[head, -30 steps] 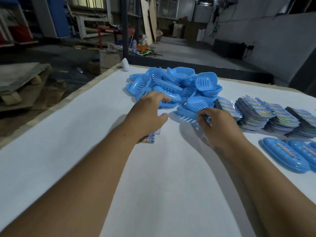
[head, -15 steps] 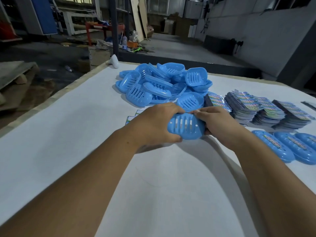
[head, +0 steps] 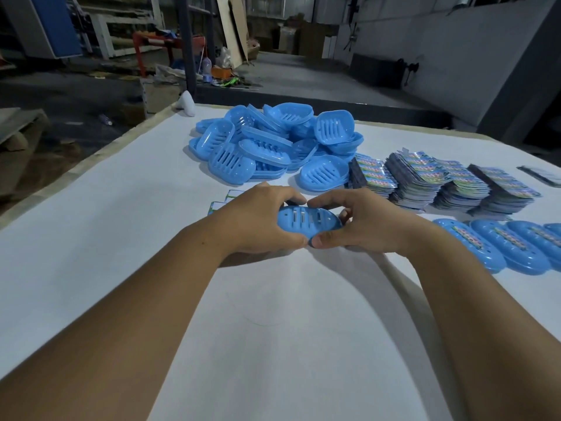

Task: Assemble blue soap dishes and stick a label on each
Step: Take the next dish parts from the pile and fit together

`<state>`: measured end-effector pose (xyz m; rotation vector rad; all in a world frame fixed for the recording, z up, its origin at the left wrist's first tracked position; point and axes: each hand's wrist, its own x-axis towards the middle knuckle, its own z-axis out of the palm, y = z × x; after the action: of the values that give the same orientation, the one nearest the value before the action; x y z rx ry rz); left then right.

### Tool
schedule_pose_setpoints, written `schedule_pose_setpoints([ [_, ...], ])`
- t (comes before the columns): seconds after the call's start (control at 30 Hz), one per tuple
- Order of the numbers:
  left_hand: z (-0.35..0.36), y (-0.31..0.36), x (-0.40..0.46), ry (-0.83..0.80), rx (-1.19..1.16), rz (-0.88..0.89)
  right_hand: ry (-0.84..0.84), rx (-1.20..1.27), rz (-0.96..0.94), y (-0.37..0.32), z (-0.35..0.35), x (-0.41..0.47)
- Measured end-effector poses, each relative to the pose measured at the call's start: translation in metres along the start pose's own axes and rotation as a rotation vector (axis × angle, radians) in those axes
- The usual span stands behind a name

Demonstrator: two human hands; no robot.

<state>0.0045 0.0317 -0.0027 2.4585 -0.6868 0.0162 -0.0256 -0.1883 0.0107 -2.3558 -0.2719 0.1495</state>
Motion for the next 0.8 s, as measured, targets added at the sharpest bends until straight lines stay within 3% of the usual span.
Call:
schedule_pose_setpoints([
  [0.2, -0.005, -0.003, -0.001, -0.053, -0.047, -0.064, -0.012, -0.049, 0.015, -0.001, -0.001, -0.001],
  [0.3, -0.021, -0.008, 0.002, 0.129, -0.026, -0.183, -0.004, 0.030, 0.041, -0.003, 0.000, -0.003],
  [0.4, -0.042, -0.017, -0.003, 0.332, 0.148, -0.442, 0.171, 0.022, -0.014, -0.002, 0.000, 0.001],
  [0.53, -0.050, -0.023, -0.017, 0.197, 0.361, -0.595, 0.318, 0.043, -0.092, -0.001, 0.001, 0.003],
  [0.8, -0.052, -0.016, -0.019, 0.174, 0.145, -0.621, 0.287, -0.006, -0.111, 0.001, 0.004, 0.006],
])
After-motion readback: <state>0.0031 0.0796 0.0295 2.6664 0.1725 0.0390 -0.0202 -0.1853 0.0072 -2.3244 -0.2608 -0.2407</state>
